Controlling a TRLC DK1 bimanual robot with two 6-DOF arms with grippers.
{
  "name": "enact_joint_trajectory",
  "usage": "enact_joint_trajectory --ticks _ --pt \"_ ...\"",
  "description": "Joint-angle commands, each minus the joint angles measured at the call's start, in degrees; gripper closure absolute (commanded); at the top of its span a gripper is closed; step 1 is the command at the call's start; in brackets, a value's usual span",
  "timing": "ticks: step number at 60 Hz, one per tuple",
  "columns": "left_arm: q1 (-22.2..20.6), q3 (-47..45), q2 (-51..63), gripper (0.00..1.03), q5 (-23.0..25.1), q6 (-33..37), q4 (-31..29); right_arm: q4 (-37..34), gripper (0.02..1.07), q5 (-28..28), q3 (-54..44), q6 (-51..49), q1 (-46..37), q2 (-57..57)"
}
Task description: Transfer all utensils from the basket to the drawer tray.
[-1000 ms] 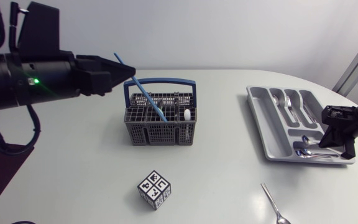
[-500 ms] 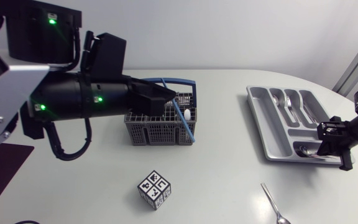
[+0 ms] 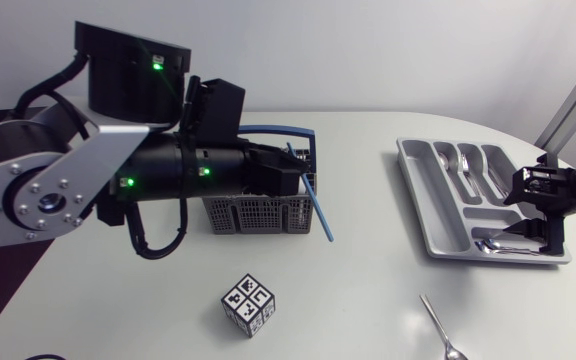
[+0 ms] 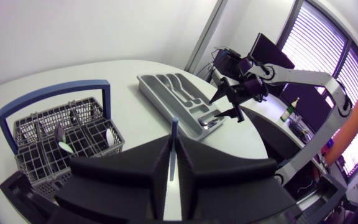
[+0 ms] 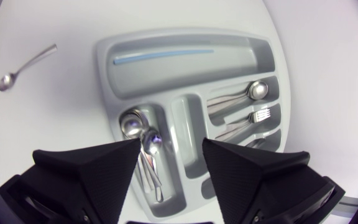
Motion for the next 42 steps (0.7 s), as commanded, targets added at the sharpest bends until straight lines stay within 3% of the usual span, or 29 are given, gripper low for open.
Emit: enact_joint_trajectory --ticks 1,8,18,31,42 --pt "-0.78 2.22 1.96 0.87 0.84 -2.36 0.62 -4.13 0.06 -1.86 1.05 5.88 3.09 -2.14" --pt "-1.13 3.27 3.46 0.78 1.28 -3.15 0.97 -8.18 0.06 -7.04 2.1 14.15 7.84 -5.74" --pt "-0.95 4.5 5.13 0.79 2.25 -4.29 1.23 -11.52 0.07 -14.78 1.13 28.65 18.29 -9.08" --pt "-0.86 4.06 5.83 0.79 2.51 -3.67 1.06 -9.49 0.07 -16.97 -1.5 40.16 33.85 -7.32" --pt "1.07 3.27 4.78 0.78 2.42 -2.53 -0.17 -6.77 0.07 -14.87 -1.94 41.48 40.79 -1.61"
